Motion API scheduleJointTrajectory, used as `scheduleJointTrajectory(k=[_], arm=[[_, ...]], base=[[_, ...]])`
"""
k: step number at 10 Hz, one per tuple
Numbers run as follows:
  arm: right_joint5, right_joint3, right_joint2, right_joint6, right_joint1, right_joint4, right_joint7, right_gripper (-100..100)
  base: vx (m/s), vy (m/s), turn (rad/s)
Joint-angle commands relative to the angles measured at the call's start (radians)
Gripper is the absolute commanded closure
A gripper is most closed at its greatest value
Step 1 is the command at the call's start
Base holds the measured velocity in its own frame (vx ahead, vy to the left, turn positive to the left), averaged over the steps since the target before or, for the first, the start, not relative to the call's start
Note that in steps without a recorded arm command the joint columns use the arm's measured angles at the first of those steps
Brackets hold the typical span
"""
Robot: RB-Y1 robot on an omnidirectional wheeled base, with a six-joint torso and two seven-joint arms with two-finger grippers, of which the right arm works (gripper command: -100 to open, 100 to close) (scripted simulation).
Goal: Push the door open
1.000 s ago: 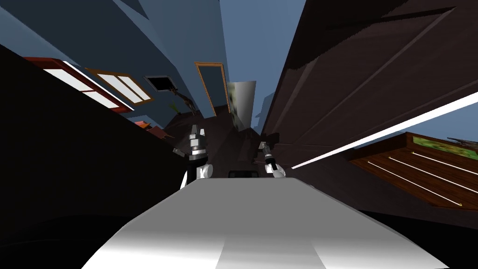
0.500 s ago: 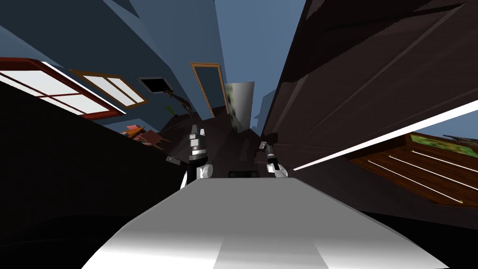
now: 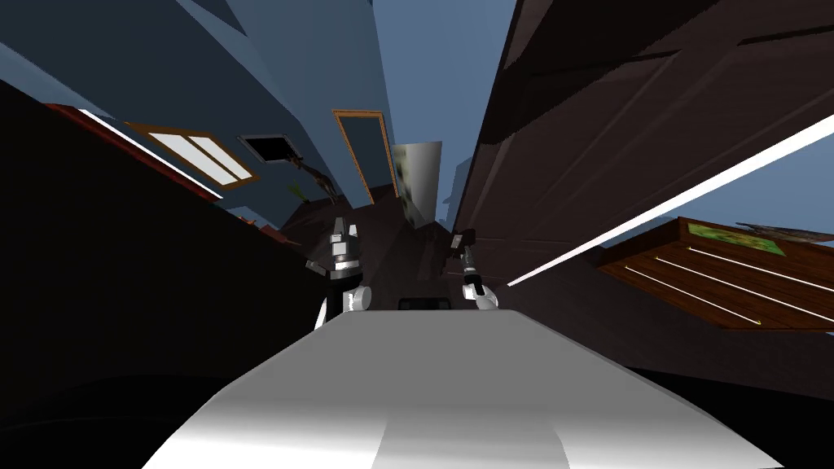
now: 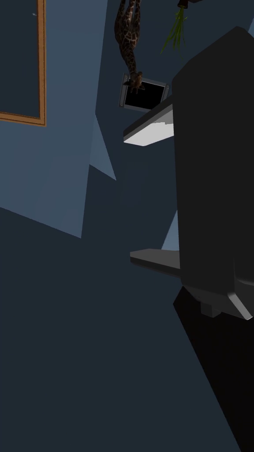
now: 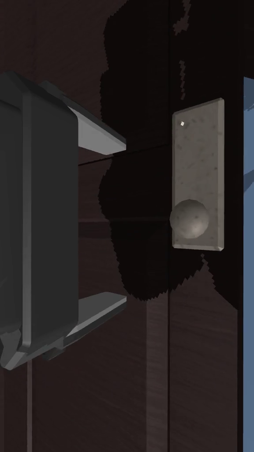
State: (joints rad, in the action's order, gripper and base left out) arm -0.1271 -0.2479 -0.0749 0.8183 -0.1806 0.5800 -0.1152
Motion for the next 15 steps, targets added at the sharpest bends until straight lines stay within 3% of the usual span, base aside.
scheduleJointTrajectory(k=[1, 3, 10, 11, 15], arm=[[0.002, -0.003, 0.014, -0.008, -0.001, 0.006, 0.009, -100], [0.003, -0.005, 0.006, -0.001, 0.005, 0.008, 0.01, -100], [0.008, -0.015, 0.01, 0.024, 0.014, 0.001, 0.018, -100], [0.008, -0.015, 0.01, 0.024, 0.014, 0.001, 0.018, 100], [0.008, -0.015, 0.01, 0.024, 0.014, 0.001, 0.018, 100]], base=[[-0.236, 0.085, -0.043], [-0.007, 0.016, 0.008], [0.21, -0.023, 0.026], [-0.016, 0.006, -0.006], [-0.022, 0.004, 0.001]])
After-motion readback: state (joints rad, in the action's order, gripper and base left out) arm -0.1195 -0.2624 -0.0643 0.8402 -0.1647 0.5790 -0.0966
